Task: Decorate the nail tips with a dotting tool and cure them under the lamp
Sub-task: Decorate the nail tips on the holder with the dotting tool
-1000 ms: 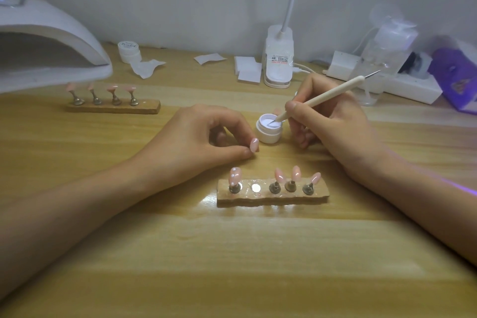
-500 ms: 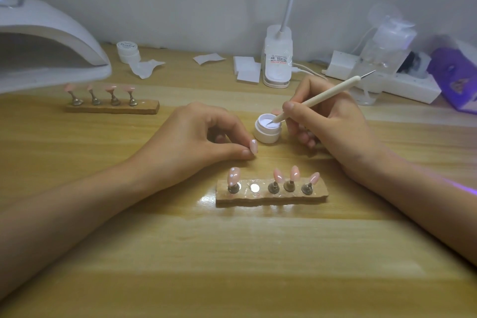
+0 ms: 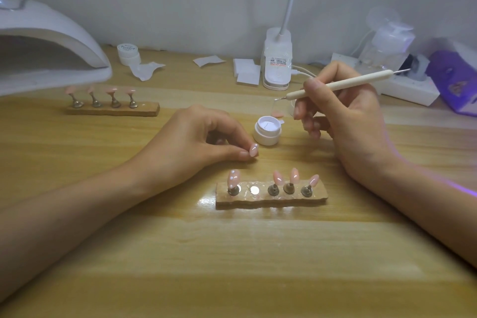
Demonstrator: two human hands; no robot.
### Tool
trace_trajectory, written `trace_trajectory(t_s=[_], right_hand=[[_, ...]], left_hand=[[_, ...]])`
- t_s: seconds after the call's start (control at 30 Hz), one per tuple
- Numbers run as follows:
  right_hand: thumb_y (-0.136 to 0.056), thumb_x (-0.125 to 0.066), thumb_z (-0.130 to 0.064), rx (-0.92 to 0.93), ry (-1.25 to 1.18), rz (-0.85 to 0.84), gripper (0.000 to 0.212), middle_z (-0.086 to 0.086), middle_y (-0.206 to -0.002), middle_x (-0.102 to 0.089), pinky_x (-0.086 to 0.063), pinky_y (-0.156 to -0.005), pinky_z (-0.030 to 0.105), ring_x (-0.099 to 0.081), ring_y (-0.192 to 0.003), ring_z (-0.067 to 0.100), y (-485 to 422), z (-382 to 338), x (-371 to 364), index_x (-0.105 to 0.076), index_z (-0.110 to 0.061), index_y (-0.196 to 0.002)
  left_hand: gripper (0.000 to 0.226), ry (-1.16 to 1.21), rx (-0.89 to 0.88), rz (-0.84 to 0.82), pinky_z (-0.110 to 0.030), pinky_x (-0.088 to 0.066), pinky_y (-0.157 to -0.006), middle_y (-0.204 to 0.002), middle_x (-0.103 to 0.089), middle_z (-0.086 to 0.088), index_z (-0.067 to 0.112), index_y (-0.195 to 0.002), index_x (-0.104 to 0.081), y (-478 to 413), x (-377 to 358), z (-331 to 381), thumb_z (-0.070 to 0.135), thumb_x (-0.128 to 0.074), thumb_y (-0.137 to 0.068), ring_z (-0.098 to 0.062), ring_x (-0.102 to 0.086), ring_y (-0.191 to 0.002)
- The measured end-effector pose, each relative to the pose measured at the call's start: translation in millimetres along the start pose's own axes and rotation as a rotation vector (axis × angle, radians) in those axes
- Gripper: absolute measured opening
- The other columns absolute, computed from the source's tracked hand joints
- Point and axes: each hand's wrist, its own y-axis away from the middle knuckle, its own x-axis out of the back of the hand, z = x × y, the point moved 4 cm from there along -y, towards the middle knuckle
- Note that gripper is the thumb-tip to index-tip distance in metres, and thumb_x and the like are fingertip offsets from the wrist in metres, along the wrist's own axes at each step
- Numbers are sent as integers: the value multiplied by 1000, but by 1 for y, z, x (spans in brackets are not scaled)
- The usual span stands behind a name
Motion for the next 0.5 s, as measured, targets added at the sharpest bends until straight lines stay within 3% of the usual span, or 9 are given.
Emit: trace_trajectory(t_s=[0.13,0.3,0.5], right_hand=[[-93,-60,-25,-15,-31,-19,21,3,-65,-66,-42,-44,22,-57,-52,16,0,1,-1,-47,-16,-78],[-91,-60,-26,-44,-53,-18,22,4,-66,-67,-42,-44,21,-58,-53,15,0,2,-1,-47,-15,-78],[-90,-61,-28,-86,-64,-13,22,5,-66,-66,-42,-45,20,-58,-54,15,1,2,-2,-49,-15,-78]], left_hand=[[12,-33,25,23,-14,-40,-60,-78,-71,14,35,-79,-77,0,1,-2,25,-82,-75,-12,-53,-65],[12,-36,31,29,-8,-38,-58,-78,-72,15,34,-79,-76,1,1,-1,24,-81,-75,-1,-52,-61],[14,-6,47,26,-4,-40,-59,-75,-73,16,27,-78,-75,1,0,-1,16,-82,-75,0,-62,-62]])
